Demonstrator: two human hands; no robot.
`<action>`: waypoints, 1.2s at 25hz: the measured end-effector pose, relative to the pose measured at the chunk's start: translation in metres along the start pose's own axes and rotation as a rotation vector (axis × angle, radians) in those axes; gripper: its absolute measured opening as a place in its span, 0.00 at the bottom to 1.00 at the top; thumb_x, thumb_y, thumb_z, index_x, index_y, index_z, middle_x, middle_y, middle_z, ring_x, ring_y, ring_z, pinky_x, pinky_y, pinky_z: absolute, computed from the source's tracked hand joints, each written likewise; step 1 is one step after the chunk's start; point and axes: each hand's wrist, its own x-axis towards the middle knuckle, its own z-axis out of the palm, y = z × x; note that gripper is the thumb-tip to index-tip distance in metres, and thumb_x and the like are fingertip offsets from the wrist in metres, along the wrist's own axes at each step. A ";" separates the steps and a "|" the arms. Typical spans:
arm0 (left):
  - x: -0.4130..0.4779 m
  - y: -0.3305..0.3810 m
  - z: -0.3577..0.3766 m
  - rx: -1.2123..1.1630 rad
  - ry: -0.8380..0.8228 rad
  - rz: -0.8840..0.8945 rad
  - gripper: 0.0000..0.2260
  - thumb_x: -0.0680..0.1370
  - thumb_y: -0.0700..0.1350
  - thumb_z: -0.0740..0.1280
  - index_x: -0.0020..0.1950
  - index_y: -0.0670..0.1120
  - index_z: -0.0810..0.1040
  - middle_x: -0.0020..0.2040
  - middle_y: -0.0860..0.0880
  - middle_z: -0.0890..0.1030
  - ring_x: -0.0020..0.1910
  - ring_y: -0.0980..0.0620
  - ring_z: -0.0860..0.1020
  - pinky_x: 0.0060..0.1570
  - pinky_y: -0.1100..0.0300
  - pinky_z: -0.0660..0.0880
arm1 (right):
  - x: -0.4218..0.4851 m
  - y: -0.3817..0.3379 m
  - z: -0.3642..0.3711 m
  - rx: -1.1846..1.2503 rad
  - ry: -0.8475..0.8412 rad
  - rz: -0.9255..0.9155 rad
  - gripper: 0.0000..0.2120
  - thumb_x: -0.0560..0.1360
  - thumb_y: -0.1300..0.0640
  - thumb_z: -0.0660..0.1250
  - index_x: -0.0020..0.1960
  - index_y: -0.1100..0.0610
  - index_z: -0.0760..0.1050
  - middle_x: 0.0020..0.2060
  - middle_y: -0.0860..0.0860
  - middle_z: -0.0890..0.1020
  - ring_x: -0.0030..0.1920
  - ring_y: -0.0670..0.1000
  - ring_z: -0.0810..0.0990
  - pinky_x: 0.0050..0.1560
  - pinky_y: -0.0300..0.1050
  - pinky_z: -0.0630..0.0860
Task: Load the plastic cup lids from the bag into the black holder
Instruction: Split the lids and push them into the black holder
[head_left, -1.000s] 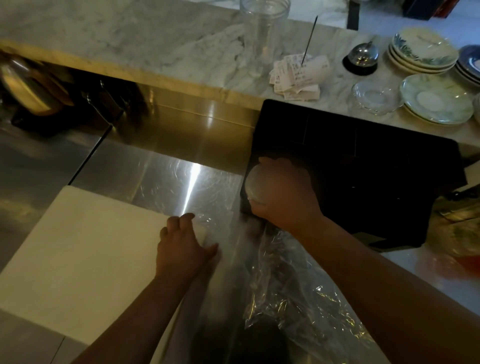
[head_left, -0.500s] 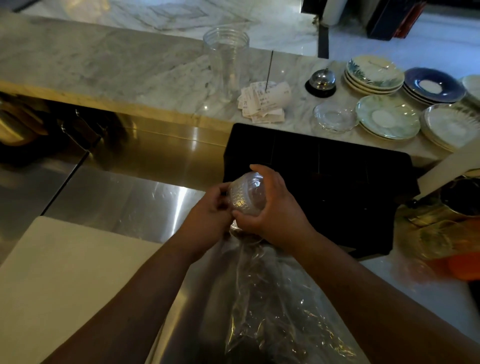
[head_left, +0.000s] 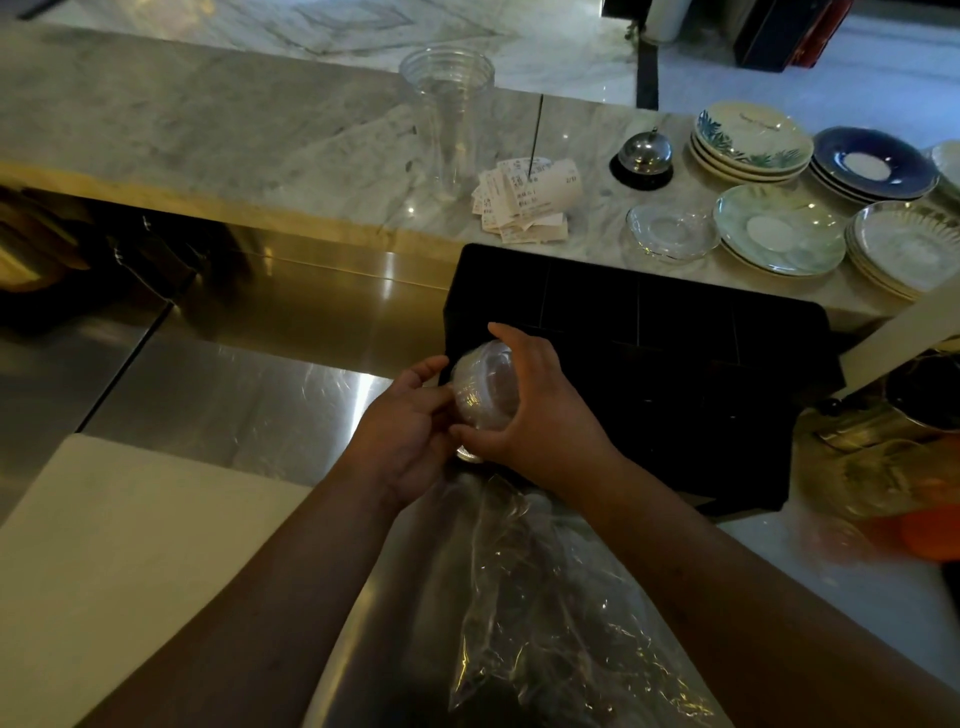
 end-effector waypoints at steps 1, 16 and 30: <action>0.001 0.001 -0.001 0.008 -0.007 0.002 0.17 0.79 0.31 0.64 0.65 0.46 0.75 0.45 0.40 0.87 0.39 0.46 0.86 0.32 0.56 0.81 | 0.003 -0.001 0.000 -0.011 -0.002 0.002 0.51 0.61 0.37 0.80 0.76 0.39 0.57 0.70 0.45 0.66 0.63 0.42 0.71 0.61 0.43 0.76; -0.001 -0.023 -0.039 1.382 0.222 0.590 0.24 0.76 0.58 0.72 0.69 0.54 0.73 0.64 0.50 0.76 0.58 0.50 0.78 0.54 0.54 0.77 | 0.020 0.021 0.042 -0.773 -0.081 -0.111 0.48 0.66 0.35 0.71 0.79 0.50 0.57 0.68 0.58 0.72 0.60 0.60 0.78 0.65 0.58 0.67; 0.019 -0.035 -0.043 2.091 0.117 0.783 0.15 0.75 0.56 0.70 0.57 0.49 0.84 0.59 0.49 0.84 0.60 0.42 0.78 0.55 0.45 0.72 | -0.022 0.039 0.046 -0.879 -0.198 -0.169 0.26 0.79 0.42 0.55 0.68 0.56 0.76 0.70 0.55 0.77 0.77 0.58 0.64 0.77 0.65 0.54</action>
